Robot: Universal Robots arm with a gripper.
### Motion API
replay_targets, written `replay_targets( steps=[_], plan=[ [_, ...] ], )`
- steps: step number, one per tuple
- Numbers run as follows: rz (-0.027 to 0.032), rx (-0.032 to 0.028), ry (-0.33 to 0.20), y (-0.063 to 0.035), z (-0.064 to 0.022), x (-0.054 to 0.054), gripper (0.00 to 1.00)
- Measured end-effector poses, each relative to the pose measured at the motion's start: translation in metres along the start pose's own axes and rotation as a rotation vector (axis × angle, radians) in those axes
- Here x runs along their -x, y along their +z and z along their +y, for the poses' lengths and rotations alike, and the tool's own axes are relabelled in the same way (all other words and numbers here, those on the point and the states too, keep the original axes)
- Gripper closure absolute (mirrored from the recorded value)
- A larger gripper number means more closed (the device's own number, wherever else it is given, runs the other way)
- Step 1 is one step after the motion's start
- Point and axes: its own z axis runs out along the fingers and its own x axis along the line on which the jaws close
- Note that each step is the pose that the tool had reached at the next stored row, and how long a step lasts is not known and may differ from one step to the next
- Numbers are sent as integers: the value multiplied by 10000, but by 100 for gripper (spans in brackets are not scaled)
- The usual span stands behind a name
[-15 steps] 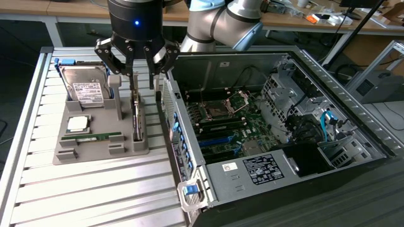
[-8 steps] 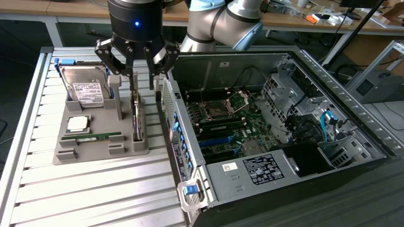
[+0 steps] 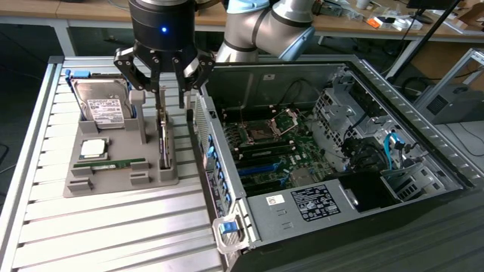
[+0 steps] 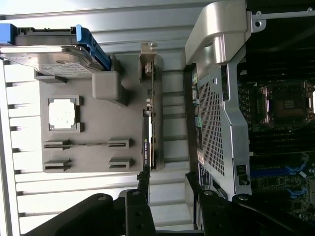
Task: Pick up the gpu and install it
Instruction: 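Pick up the gpu and move the gpu toward the slot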
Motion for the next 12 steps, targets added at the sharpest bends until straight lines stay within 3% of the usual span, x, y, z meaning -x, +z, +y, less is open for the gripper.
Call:
replay_targets(
  steps=[12],
  plan=[
    [-1, 0, 0, 30, -1, -1, 58]
  ],
)
